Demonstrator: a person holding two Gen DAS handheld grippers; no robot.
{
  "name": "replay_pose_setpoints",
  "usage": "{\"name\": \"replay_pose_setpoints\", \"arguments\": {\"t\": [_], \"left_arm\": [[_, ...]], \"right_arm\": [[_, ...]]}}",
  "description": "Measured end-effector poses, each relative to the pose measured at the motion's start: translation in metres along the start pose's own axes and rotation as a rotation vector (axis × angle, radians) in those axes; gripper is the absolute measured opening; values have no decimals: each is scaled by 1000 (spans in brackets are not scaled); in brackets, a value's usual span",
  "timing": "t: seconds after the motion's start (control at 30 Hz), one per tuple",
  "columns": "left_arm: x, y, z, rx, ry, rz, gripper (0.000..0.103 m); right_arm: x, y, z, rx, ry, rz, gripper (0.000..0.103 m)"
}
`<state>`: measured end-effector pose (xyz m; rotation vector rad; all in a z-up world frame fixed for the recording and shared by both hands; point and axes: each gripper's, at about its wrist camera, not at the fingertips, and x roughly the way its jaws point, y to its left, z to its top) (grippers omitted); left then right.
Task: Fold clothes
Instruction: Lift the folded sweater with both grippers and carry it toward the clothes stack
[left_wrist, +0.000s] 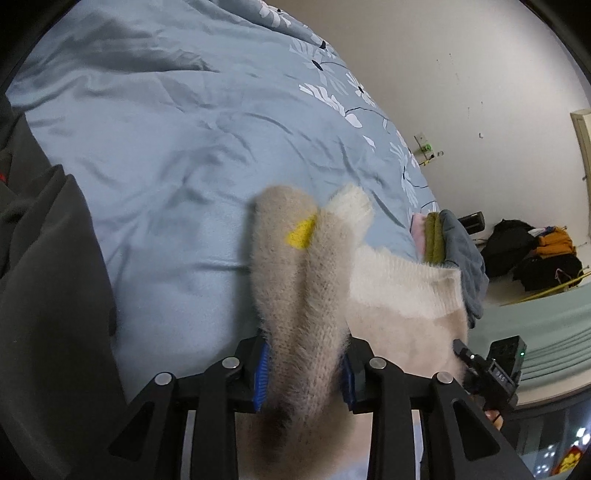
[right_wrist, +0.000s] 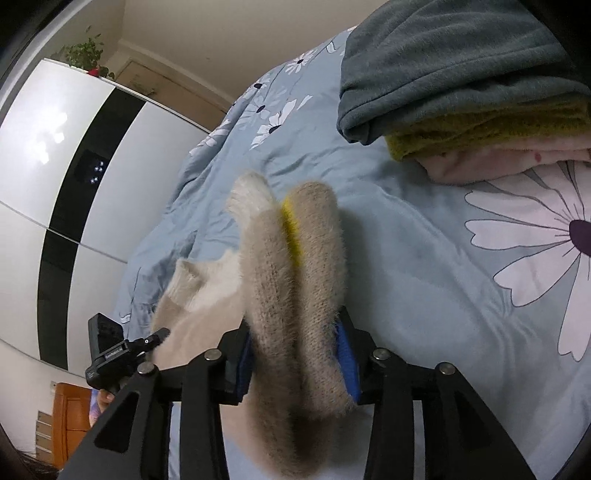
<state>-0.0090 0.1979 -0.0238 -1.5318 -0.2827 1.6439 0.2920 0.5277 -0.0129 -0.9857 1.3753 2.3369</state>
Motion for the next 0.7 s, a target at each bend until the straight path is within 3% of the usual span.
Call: {"name": "replay_pose_setpoints", "arguments": {"t": [0.07, 0.2, 0.3, 0.5, 0.7], "left_arm": [[-1, 1, -3, -15, -6, -11, 32], [-7, -17, -3, 32, -27, 21, 29], [-20, -41, 3, 84, -65, -11, 28], [-33, -121, 37, 235, -141, -83, 28], [3, -216, 84, 358, -159, -173, 28]], "right_arm": [[4, -3, 1, 19, 1, 16, 43], [1, 0, 1, 27, -12, 27, 31], [-11, 10, 9, 3, -51, 21, 29], [-56, 24, 40, -46, -149, 50, 29], [-127, 15, 97, -96, -316, -3, 28]]}}
